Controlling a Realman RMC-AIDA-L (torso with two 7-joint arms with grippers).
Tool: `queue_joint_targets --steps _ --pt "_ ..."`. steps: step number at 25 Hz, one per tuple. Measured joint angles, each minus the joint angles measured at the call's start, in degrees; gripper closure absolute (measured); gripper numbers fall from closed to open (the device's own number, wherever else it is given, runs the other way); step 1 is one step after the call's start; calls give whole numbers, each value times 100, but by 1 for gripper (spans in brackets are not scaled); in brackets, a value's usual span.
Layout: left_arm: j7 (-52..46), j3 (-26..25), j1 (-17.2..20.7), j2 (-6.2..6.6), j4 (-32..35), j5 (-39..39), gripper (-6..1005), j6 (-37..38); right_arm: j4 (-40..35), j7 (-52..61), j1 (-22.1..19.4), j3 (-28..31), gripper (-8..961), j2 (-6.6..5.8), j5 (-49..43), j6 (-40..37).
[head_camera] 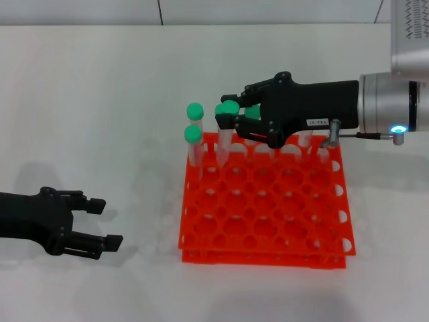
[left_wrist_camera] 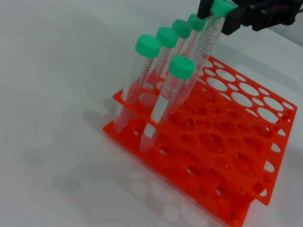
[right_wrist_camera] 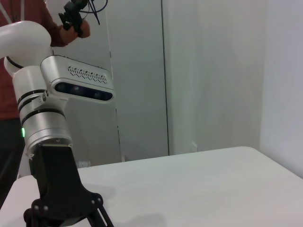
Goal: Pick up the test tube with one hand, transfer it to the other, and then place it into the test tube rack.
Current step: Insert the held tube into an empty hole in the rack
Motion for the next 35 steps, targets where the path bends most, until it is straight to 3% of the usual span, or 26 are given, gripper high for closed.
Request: queue_joint_targets --steps 35 --pt "116 0 -45 -7 -132 -3 119 -10 -8 117 118 -266 686 -13 5 147"
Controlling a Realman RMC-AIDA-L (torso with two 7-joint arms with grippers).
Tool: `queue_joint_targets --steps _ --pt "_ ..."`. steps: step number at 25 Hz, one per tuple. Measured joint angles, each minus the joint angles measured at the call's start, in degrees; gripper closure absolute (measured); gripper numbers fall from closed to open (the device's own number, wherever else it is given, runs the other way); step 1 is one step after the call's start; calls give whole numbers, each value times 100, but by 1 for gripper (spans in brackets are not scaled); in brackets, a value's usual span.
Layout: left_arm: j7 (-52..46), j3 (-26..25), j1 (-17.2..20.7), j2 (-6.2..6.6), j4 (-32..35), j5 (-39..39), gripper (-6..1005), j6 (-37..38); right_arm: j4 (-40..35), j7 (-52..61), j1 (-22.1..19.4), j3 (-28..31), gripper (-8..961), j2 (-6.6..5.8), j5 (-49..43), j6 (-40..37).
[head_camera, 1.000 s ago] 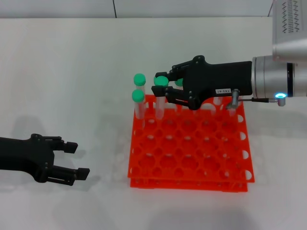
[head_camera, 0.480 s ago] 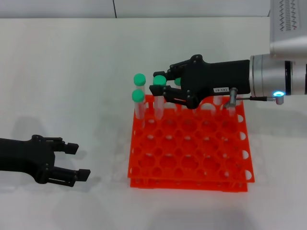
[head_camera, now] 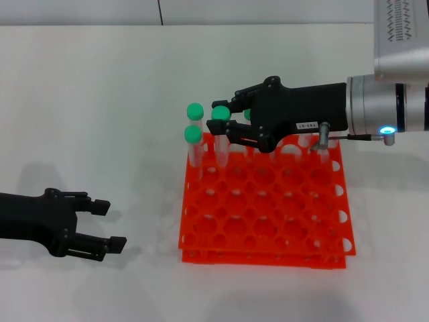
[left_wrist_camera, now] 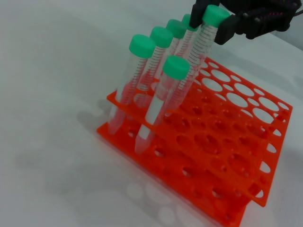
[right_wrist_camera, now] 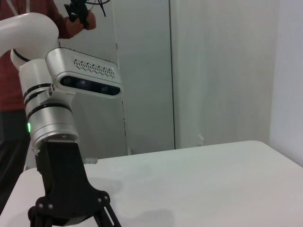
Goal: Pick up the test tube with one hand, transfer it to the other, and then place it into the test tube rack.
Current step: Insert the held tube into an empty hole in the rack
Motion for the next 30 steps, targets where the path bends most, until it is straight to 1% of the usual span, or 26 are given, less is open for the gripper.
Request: queue_joint_targets --steps 8,16,30 --pt "23 0 0 0 -9 -20 119 10 -49 121 3 1 686 -23 -7 -14" --pt "88 0 -3 -13 -9 -33 120 3 -35 201 94 3 687 -34 -26 -10" --pt "93 0 1 -19 -8 -37 120 0 107 180 81 3 687 -19 -31 75"
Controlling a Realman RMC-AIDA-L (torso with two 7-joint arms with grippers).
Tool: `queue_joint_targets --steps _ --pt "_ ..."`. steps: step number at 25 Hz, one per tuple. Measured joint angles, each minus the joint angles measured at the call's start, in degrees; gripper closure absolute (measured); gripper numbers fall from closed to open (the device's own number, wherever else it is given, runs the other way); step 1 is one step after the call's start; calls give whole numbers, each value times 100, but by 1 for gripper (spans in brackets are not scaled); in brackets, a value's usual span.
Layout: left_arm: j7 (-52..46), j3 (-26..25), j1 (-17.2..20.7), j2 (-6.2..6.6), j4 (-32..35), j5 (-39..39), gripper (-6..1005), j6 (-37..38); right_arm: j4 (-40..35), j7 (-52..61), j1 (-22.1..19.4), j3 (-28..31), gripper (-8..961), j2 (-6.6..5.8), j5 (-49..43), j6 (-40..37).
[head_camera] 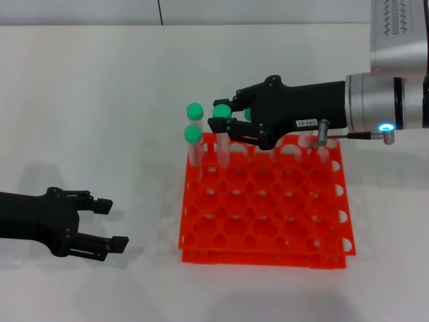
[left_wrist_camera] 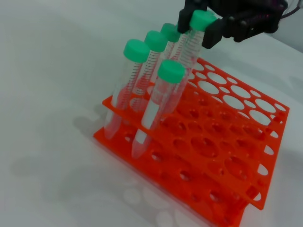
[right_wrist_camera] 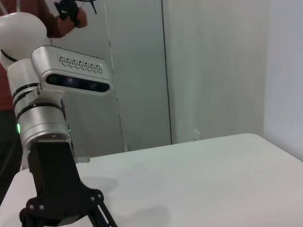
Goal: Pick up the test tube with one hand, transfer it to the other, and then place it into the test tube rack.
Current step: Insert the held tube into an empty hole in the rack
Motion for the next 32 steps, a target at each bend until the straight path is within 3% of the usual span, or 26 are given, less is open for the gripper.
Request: queue_joint_targets --steps 32 --pt "48 0 0 -39 -9 3 120 0 190 -7 -3 -18 687 15 1 48"
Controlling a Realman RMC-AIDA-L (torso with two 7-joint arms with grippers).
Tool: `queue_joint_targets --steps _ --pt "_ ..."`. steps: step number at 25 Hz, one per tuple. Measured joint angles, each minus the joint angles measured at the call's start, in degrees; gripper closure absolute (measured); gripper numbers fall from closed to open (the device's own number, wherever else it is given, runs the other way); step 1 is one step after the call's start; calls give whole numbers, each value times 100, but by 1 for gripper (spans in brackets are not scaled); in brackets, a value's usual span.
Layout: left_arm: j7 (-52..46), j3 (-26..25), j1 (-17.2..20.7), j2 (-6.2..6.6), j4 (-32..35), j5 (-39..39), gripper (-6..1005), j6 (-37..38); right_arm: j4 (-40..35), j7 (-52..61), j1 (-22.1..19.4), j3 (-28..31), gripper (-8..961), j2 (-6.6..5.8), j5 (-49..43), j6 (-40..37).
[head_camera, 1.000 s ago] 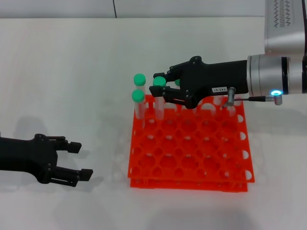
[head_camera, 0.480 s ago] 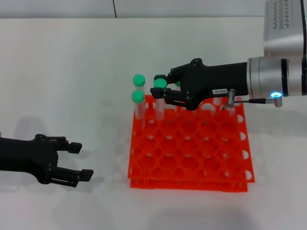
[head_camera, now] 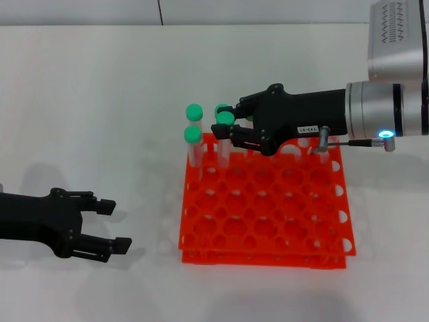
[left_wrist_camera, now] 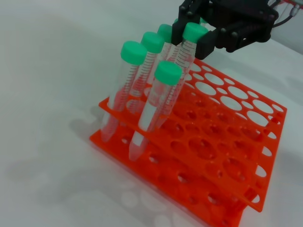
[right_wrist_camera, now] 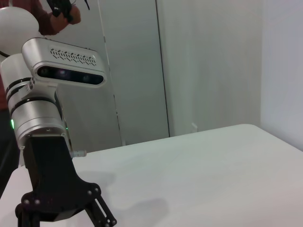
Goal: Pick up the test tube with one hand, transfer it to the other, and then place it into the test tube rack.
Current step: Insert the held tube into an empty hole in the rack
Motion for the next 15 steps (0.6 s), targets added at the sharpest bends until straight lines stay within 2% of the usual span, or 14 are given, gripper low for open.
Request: queue_joint_targets --steps 15 --pt "68 0 -18 -15 -81 0 120 0 5 0 0 0 686 -5 0 -3"
